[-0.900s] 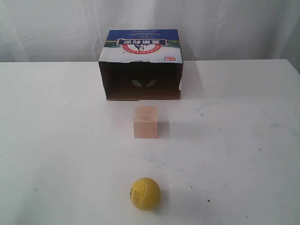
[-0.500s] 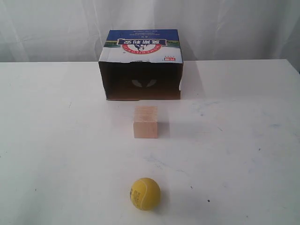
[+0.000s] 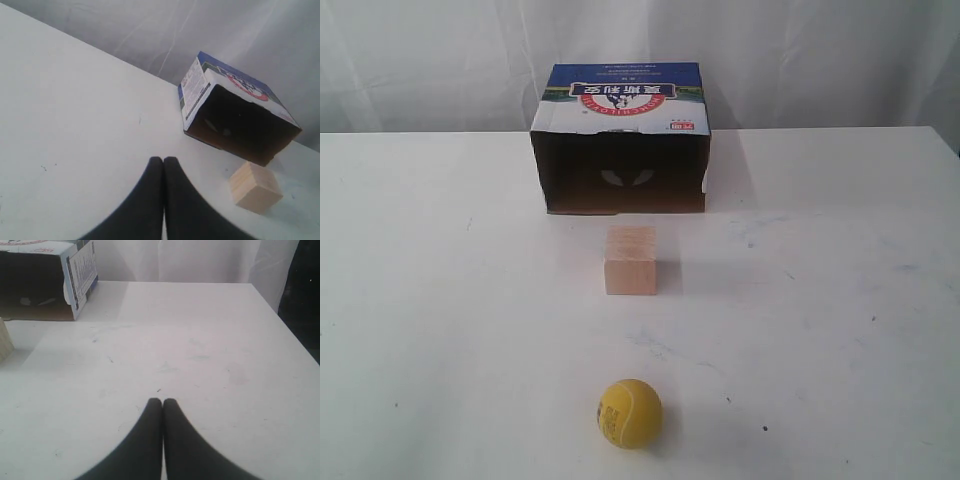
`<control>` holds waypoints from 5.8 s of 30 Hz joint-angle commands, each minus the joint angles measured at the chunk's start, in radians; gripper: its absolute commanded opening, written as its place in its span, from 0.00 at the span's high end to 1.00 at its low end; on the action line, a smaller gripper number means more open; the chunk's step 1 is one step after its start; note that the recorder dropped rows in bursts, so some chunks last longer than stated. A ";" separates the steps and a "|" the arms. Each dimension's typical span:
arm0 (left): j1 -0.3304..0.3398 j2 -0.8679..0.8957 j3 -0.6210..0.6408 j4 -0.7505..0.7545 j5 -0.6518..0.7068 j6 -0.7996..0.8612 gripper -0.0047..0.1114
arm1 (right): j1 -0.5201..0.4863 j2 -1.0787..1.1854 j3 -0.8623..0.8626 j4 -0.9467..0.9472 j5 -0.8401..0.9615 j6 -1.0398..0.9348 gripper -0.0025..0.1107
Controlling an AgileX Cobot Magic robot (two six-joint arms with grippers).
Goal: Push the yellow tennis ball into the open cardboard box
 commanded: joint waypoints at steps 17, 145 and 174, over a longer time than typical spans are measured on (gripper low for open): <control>-0.056 0.345 -0.241 -1.056 0.363 1.384 0.96 | 0.002 -0.005 0.001 -0.003 -0.009 0.001 0.98; -0.960 1.545 -0.497 0.047 -0.424 0.356 0.96 | 0.002 -0.005 0.001 -0.003 -0.009 0.032 0.98; -0.568 1.396 -0.467 0.113 -0.375 0.462 0.96 | 0.002 -0.005 0.001 -0.003 -0.009 0.032 0.98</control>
